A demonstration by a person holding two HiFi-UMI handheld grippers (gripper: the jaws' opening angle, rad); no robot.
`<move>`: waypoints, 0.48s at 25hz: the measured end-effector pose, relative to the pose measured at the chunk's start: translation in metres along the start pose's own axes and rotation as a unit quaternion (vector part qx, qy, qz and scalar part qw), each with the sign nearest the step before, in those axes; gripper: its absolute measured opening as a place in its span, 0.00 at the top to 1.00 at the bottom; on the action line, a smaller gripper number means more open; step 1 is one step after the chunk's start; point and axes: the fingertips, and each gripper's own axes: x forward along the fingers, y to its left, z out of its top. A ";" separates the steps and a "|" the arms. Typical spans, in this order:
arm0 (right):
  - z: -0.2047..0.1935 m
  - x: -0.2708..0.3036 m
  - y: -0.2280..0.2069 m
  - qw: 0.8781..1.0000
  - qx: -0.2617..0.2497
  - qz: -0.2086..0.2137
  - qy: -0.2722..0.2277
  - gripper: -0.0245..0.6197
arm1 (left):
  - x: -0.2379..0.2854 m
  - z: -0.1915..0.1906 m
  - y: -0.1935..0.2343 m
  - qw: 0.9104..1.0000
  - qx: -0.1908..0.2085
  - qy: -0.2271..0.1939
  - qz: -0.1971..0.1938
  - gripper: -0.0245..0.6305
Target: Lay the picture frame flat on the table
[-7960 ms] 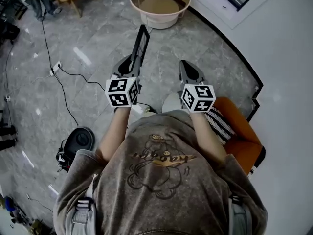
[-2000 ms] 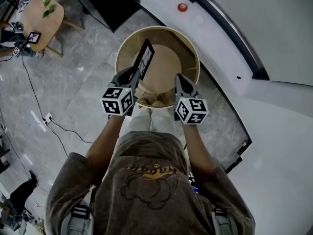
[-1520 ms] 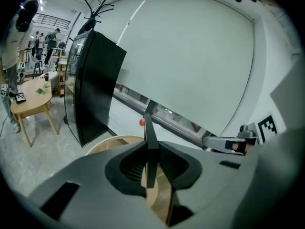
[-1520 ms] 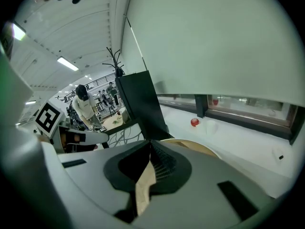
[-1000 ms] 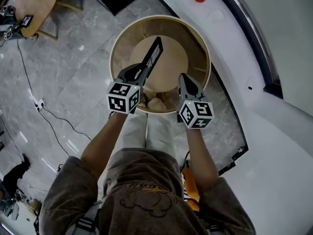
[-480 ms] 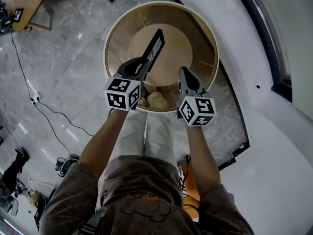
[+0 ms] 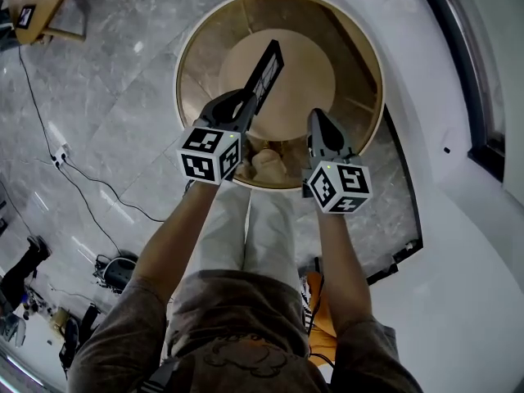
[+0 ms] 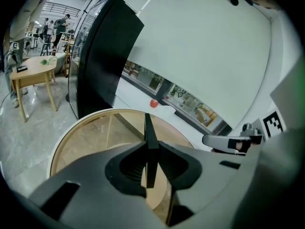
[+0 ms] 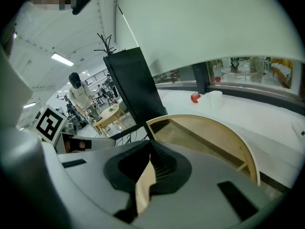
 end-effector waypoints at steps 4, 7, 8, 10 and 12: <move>-0.016 0.005 -0.002 1.000 0.003 0.001 0.007 0.93 | 0.004 -0.010 0.004 1.000 0.002 -0.001 0.001 0.84; -0.024 0.008 -0.001 1.000 0.009 0.001 0.010 0.93 | 0.005 -0.018 0.007 1.000 0.002 0.004 -0.002 0.84; -0.027 0.008 -0.001 1.000 0.010 0.001 0.011 0.93 | 0.005 -0.020 0.008 1.000 0.003 0.004 -0.003 0.84; -0.031 0.010 0.000 1.000 0.013 0.000 0.013 0.93 | 0.006 -0.022 0.009 1.000 0.006 0.004 -0.005 0.84; -0.035 0.010 0.001 1.000 0.015 -0.001 0.016 0.93 | 0.005 -0.024 0.010 1.000 0.006 0.005 -0.006 0.84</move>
